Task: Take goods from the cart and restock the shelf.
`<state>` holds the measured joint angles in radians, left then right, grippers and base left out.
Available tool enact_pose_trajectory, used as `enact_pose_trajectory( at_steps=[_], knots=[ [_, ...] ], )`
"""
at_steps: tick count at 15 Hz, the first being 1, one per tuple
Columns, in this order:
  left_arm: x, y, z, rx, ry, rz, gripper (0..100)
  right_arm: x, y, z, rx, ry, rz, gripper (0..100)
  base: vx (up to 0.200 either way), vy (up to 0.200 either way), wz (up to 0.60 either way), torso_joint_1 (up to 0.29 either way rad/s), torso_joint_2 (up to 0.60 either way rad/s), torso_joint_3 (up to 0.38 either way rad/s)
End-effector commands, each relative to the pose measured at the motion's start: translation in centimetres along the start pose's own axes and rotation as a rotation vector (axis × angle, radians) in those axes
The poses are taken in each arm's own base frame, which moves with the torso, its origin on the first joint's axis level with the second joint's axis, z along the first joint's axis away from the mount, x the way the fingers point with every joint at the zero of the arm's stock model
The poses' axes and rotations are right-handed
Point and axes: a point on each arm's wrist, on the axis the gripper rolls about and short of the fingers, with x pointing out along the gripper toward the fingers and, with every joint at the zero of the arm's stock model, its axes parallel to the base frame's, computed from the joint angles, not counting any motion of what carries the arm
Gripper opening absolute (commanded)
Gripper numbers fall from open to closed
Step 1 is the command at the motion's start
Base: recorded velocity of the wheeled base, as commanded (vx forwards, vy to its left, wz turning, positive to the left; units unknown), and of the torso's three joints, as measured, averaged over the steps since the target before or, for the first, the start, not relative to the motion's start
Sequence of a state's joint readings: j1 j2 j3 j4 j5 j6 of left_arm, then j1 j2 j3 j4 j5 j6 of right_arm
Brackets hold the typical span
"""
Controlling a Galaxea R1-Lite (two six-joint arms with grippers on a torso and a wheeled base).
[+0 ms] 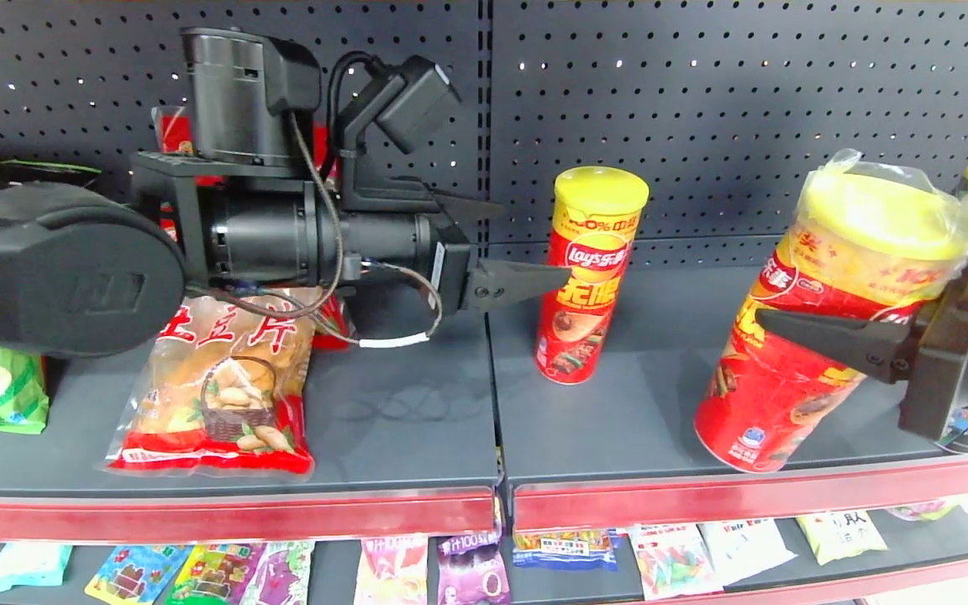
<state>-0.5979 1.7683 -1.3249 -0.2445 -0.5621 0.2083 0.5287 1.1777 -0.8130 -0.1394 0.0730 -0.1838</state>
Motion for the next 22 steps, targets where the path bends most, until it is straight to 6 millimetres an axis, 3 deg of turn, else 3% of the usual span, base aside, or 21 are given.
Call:
enact_pose_trajectory(
  at_steps=[1,11,17,22],
  knots=[
    [2.0,0.5,-0.6,-0.003,0.008,-0.018,100,0.1,0.0,-0.1,0.0,0.006,0.002,0,0.0,0.0,0.0,0.0,0.0,0.0],
    [5.8,2.3,-0.8,0.012,-0.014,-0.017,100,0.1,0.0,0.0,0.006,0.002,0.0,0,0.0,0.0,0.0,0.0,0.0,0.0],
    [7.5,1.7,-1.5,0.008,-0.011,-0.087,100,-0.1,0.0,-0.1,0.006,0.003,-0.006,0,0.0,0.0,0.0,0.0,0.0,0.0],
    [9.2,2.4,-2.2,0.009,-0.011,-0.092,100,-0.1,0.0,-0.2,0.006,0.006,-0.006,0,0.0,0.0,0.0,0.0,0.0,0.0]
  ],
)
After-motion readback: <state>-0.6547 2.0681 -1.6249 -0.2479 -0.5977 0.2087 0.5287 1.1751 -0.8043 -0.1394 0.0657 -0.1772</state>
